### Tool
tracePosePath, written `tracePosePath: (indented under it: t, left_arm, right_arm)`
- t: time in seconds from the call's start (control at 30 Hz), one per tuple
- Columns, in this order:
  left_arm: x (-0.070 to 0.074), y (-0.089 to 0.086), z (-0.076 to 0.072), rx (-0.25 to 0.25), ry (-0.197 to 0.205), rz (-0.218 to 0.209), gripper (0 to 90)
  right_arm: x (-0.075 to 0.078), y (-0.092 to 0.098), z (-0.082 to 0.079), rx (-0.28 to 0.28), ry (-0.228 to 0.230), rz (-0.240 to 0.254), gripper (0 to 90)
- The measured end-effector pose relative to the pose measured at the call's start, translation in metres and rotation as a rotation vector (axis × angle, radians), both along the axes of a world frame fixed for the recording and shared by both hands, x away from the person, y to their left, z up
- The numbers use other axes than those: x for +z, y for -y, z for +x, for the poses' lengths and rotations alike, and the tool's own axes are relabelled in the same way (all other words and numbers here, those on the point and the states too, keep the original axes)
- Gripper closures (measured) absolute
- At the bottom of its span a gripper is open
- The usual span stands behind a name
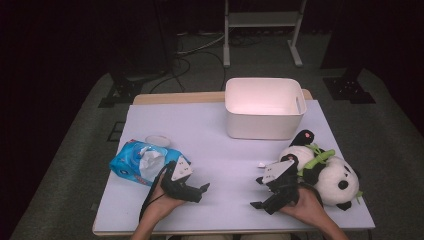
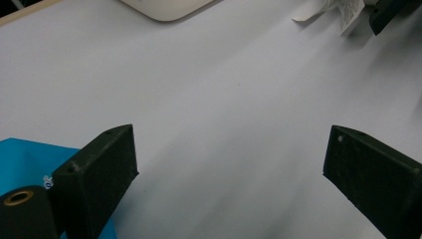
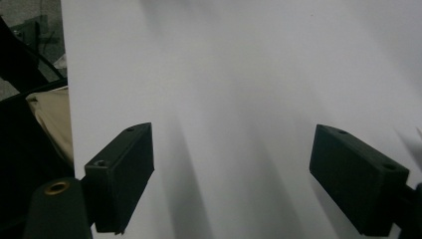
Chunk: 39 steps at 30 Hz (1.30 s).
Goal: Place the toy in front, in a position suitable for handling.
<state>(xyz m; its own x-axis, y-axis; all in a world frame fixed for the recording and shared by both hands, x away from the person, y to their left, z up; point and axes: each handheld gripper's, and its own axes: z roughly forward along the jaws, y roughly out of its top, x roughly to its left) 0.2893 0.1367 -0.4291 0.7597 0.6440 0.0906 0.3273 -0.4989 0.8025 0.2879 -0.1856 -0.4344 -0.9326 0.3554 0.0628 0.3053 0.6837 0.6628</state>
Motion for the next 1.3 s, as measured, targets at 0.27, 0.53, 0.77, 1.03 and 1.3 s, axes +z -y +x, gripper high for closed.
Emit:
tracePosePath:
  t: [0.27,0.53,0.77,1.03,1.3]
  left_arm:
    - [0.000,0.001,-0.002,-0.008,0.007,0.015,5.9]
    - [-0.001,0.002,-0.002,-0.013,0.005,0.017,5.9]
    - [-0.002,0.001,-0.002,-0.009,0.004,0.008,5.9]
    - [-0.001,-0.001,-0.002,-0.012,0.003,0.022,5.9]
    - [-0.003,-0.001,-0.001,-0.014,0.005,0.028,5.9]
  right_arm:
    - [0.005,-0.005,0.000,0.032,0.004,-0.005,16.5]
    - [0.025,-0.007,0.004,0.065,-0.013,-0.021,16.6]
    - [0.052,-0.006,0.008,0.092,-0.017,-0.017,16.7]
    - [0.074,-0.007,0.012,0.126,-0.003,-0.045,16.9]
    - [0.093,0.002,0.017,0.132,0.004,-0.087,16.9]
